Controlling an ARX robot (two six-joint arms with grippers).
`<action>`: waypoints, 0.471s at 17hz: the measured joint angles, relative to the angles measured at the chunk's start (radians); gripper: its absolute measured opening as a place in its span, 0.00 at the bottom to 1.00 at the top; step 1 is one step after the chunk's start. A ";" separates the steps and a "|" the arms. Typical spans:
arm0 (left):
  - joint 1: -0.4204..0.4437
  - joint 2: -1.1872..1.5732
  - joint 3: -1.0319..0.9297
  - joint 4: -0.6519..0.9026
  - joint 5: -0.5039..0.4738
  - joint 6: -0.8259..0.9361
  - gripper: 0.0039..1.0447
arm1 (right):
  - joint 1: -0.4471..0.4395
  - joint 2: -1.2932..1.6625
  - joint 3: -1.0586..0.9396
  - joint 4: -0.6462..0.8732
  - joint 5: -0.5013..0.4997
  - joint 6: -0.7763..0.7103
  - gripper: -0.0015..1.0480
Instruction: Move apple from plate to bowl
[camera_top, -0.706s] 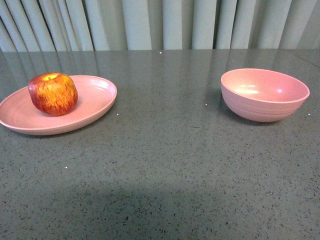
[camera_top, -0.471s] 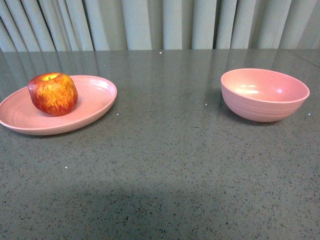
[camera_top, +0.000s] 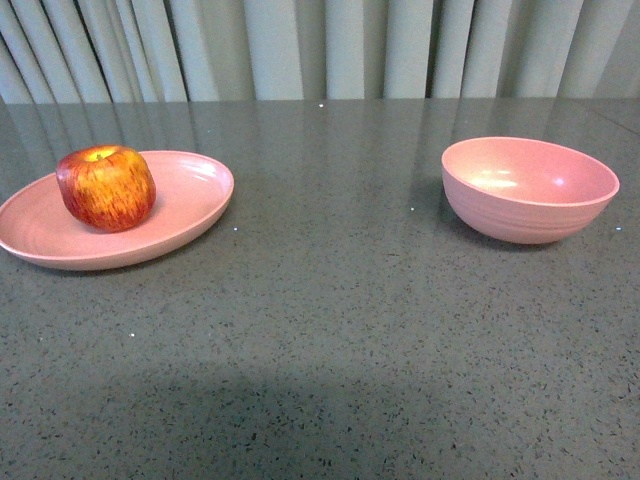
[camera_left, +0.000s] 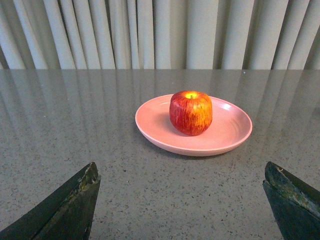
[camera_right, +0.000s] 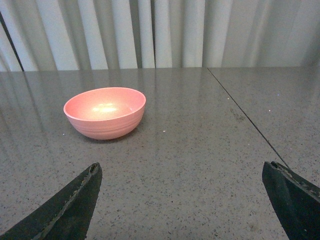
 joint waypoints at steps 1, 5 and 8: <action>0.000 0.000 0.000 0.000 0.000 0.000 0.94 | 0.000 0.000 0.000 0.000 0.000 0.000 0.94; 0.000 0.000 0.000 0.000 0.000 0.000 0.94 | 0.000 0.000 0.000 0.000 0.000 0.000 0.94; 0.000 0.000 0.000 0.000 0.000 0.000 0.94 | 0.000 0.000 0.000 0.000 0.000 0.000 0.94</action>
